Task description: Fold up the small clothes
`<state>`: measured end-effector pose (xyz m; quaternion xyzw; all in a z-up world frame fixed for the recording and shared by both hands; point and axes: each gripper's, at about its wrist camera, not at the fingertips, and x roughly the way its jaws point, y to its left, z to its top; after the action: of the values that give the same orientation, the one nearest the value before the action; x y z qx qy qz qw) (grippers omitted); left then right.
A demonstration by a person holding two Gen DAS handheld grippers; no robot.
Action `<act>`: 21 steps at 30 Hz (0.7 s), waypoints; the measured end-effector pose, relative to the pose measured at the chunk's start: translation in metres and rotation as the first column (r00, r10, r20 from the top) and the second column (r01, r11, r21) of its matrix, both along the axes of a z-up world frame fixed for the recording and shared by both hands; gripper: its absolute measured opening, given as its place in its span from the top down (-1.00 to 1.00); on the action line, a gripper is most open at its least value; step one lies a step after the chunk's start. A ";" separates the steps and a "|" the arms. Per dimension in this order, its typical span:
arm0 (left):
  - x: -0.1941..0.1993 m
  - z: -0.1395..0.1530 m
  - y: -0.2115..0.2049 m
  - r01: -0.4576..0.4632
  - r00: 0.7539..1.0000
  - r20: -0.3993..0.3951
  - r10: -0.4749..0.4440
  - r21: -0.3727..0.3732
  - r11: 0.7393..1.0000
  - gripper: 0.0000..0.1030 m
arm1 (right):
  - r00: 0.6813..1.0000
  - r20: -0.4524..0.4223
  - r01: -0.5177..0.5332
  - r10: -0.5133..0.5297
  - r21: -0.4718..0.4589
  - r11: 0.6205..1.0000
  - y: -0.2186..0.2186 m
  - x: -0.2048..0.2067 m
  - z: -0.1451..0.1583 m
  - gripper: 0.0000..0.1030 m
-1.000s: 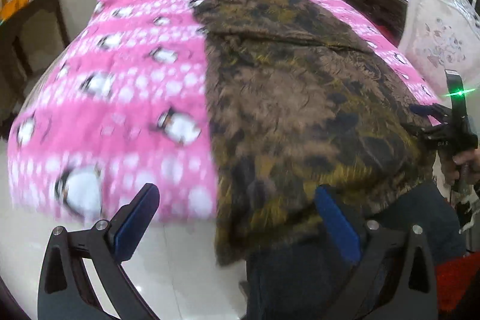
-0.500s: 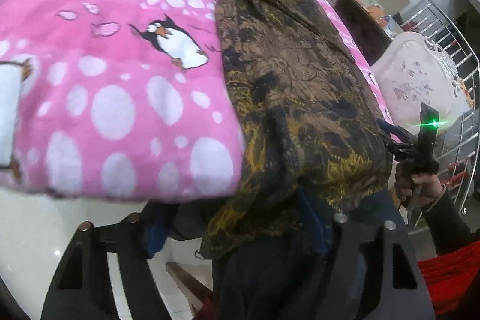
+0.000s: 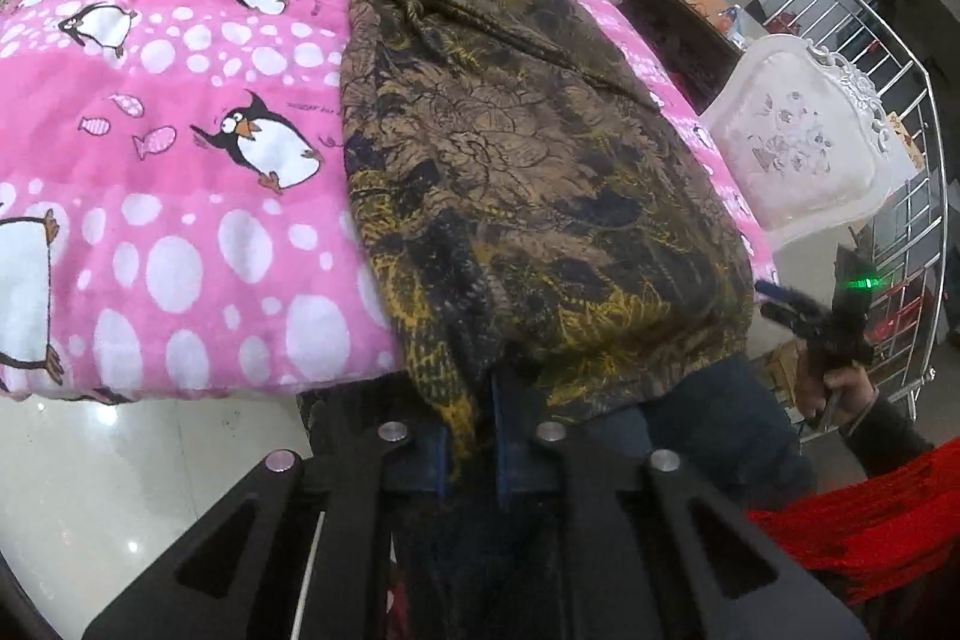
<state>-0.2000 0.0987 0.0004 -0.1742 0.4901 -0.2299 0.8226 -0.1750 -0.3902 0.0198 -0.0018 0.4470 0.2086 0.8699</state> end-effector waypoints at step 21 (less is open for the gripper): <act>-0.008 0.016 -0.006 -0.035 0.999 0.032 0.032 0.104 0.994 0.88 | 0.983 -0.100 -0.103 0.154 0.393 0.914 -0.025 -0.003 -0.045 0.62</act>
<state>-0.2075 0.0931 0.0168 -0.1358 0.4860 -0.1926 0.8416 -0.1781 -0.4151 -0.0252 0.1536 0.4512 0.3491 0.8068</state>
